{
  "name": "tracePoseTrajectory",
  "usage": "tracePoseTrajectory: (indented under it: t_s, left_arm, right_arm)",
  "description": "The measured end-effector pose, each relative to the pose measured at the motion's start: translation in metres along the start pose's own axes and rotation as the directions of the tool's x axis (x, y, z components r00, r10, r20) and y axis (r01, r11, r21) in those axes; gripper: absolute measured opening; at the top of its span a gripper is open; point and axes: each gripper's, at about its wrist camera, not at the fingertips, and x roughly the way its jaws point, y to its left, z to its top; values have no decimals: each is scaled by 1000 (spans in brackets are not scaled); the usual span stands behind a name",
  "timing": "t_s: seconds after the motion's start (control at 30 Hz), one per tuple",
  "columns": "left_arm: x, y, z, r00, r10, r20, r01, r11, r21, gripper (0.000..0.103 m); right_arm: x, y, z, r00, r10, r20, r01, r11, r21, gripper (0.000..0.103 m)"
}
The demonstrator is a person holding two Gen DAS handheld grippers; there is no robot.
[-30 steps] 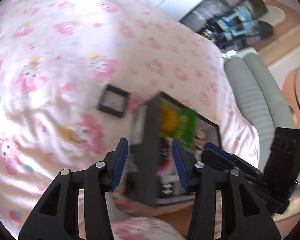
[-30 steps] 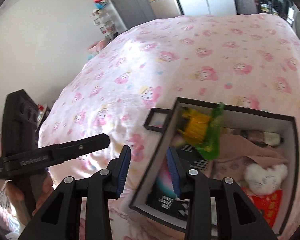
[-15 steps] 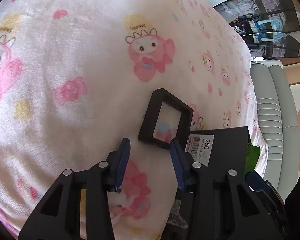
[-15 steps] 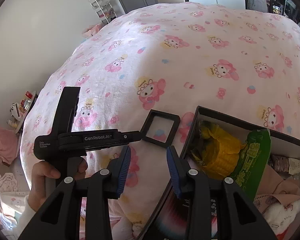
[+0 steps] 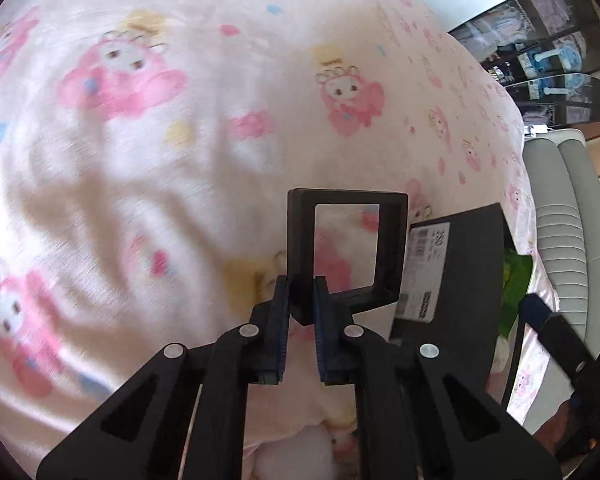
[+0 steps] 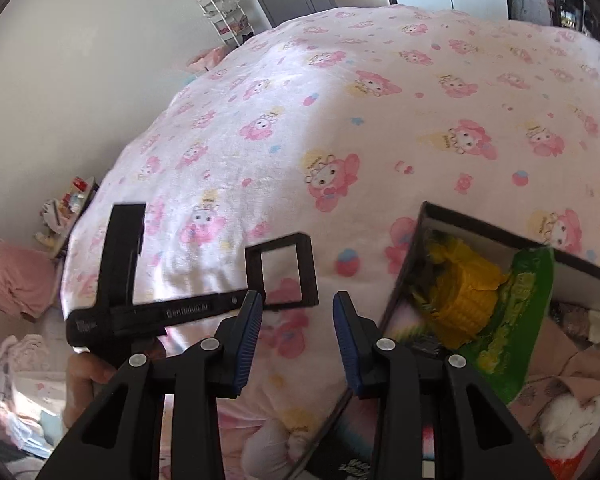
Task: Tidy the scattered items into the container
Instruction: 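Move both grippers to the small black square frame on the blanket, then grasp the black square frame with the left gripper and lift it, then carry the black frame into the box and lower it onto the red card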
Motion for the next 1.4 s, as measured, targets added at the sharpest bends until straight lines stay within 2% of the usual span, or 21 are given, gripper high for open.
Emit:
tracePoseTrajectory:
  t_s: [0.07,0.17,0.23,0.27,0.33,0.37,0.5,0.67,0.77,0.97,1.03,1.17,1.3,1.4]
  left_arm:
    - [-12,18,-17,1000,18,-4,-19,1000,-20,10]
    - [-23,44,-31,1000,-6,-4,6,997,-82,11]
    - [-29,54,-33,998,46,33,-41,993,-113,11]
    - [-31,56,-33,997,63,51,-57,992,-116,11]
    - [-32,61,-30,996,47,70,-38,991,-130,11]
    - [-31,62,-28,997,34,74,-24,990,-136,12]
    - [-18,65,-22,998,-5,62,13,991,-137,18]
    - [-2,71,-20,998,-41,50,49,983,-175,23]
    - [2,75,-20,997,-58,55,68,979,-194,23]
    - [5,77,-21,993,-107,46,114,968,-225,24]
    - [-2,73,-23,993,-110,50,118,969,-215,26]
    - [-25,56,-26,981,-183,58,190,964,-188,26]
    - [-58,12,-30,978,-197,74,202,976,-78,26]
    - [-78,-34,-38,969,-239,70,237,971,30,26]
  right_arm:
    - [3,8,-5,997,72,-14,-72,997,10,33]
    - [23,26,-9,996,38,-81,-42,998,-53,33]
    - [37,37,-9,990,62,-129,-74,993,-91,33]
    - [45,41,-7,982,105,-157,-121,988,-96,33]
    - [63,42,-5,959,156,-236,-179,981,-79,33]
    - [74,41,-3,950,150,-273,-176,982,-72,33]
    - [111,42,0,930,39,-366,-95,986,-136,33]
    - [139,49,-2,912,-33,-409,-45,983,-180,33]
    - [154,52,-8,891,-47,-451,-50,978,-201,33]
    - [172,53,-15,848,-18,-529,-95,978,-185,33]
    - [165,55,-14,859,1,-511,-109,977,-182,33]
    - [131,50,-5,916,57,-397,-117,985,-128,32]
    - [65,50,1,959,136,-249,-162,983,-86,32]
    - [3,46,-5,983,143,-113,-152,985,-79,32]
